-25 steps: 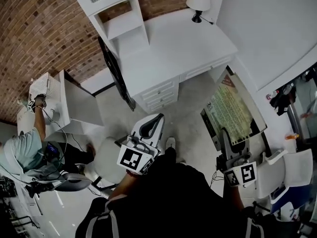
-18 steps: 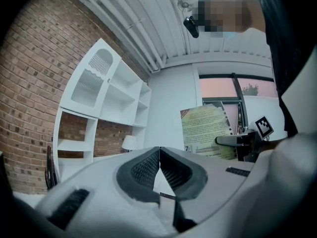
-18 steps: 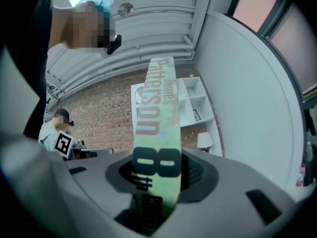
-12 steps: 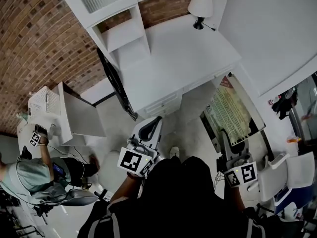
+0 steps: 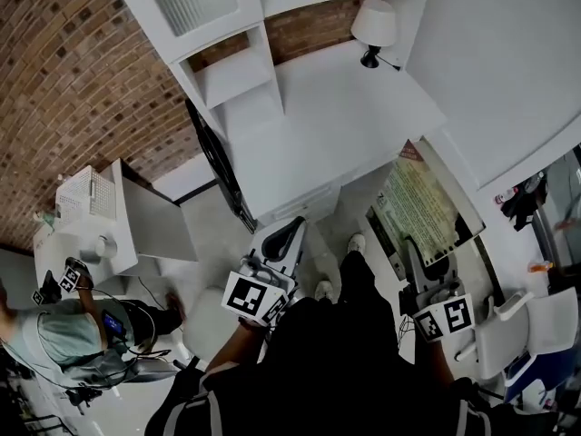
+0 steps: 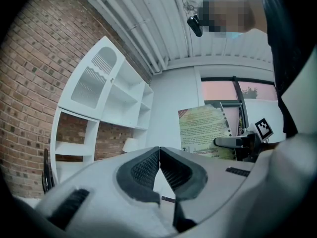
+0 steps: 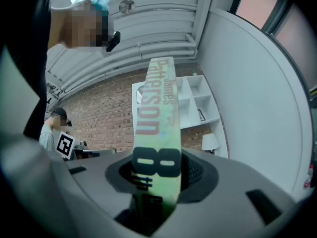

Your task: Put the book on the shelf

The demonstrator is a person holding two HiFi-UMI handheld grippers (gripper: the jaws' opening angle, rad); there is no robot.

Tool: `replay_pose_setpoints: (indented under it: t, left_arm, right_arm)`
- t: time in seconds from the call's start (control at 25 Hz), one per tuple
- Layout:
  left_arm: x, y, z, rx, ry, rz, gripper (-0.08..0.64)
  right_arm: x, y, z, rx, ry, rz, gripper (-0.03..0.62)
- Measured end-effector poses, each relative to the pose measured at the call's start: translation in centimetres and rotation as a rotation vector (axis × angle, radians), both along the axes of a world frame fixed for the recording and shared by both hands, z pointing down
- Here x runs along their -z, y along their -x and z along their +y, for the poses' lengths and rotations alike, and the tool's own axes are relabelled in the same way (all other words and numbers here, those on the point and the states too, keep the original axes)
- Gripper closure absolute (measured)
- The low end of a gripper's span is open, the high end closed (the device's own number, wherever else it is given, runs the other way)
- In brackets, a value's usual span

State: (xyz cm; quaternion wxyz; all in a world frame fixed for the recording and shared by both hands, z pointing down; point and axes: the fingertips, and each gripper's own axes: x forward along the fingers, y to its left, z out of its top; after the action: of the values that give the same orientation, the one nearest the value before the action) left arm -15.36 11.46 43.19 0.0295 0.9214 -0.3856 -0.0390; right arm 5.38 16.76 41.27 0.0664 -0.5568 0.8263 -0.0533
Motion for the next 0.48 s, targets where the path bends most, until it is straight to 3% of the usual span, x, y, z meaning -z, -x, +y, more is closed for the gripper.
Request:
replay_pose_setpoints:
  t: [0.48]
  left_arm:
    - [0.7,-1.0,-3.8,0.027,-0.001,0.003,0.541]
  right_arm:
    - [0.1,-0.1,-4.5,0.043,-0.008,-0.015,0.426]
